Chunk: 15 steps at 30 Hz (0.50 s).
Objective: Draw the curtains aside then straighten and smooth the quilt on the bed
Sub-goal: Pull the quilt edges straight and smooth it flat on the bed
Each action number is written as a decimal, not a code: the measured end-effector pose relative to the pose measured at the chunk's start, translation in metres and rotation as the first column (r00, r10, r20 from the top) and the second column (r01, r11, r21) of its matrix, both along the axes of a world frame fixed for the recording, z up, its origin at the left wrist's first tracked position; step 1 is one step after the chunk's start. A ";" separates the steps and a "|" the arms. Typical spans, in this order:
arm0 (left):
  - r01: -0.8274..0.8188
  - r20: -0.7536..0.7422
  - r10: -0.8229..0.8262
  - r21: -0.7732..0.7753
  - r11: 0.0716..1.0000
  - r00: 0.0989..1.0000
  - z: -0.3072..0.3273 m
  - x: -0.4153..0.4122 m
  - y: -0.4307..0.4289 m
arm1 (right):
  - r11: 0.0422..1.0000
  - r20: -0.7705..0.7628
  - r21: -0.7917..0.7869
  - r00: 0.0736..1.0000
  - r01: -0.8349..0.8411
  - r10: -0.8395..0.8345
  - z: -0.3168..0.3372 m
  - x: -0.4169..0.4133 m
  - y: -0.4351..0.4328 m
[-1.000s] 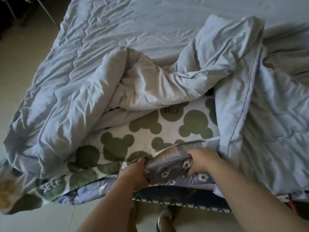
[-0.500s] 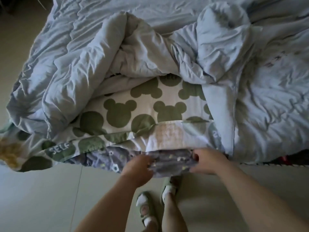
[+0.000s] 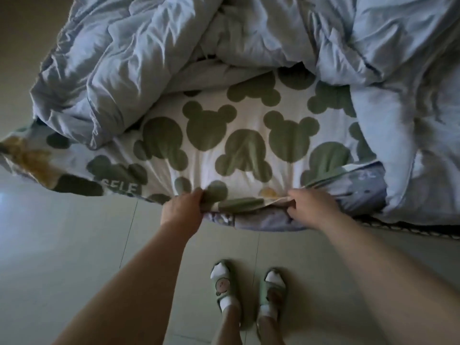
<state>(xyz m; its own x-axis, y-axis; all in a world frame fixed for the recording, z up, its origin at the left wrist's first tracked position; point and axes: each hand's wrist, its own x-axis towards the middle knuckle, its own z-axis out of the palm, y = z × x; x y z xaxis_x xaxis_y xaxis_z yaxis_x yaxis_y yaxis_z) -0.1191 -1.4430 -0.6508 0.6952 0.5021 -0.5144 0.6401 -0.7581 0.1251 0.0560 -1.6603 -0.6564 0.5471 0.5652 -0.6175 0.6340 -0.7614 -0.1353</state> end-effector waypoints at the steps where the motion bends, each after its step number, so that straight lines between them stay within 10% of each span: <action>1: -0.023 0.010 0.023 -0.031 0.999 1.000 -0.003 -0.006 -0.005 | 1.000 0.002 0.020 1.000 0.001 -0.001 0.000 -0.010 -0.005; 10: -0.204 -0.110 0.194 -0.089 0.975 0.975 0.001 -0.026 -0.023 | 0.977 -0.162 -0.082 0.970 -0.198 0.183 0.029 -0.034 -0.008; 15: -0.736 0.248 0.771 -0.234 0.635 0.586 0.011 -0.035 0.041 | 0.952 -0.019 0.093 0.956 -0.291 0.293 0.051 -0.043 0.050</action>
<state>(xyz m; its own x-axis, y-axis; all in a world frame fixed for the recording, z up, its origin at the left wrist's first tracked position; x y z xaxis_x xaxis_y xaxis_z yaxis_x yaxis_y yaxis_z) -0.1542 -1.4020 -0.6399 0.2116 0.8785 -0.4284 0.8913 0.0064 0.4535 0.0131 -1.6106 -0.6055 0.3307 0.7501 -0.5727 0.8211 -0.5278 -0.2173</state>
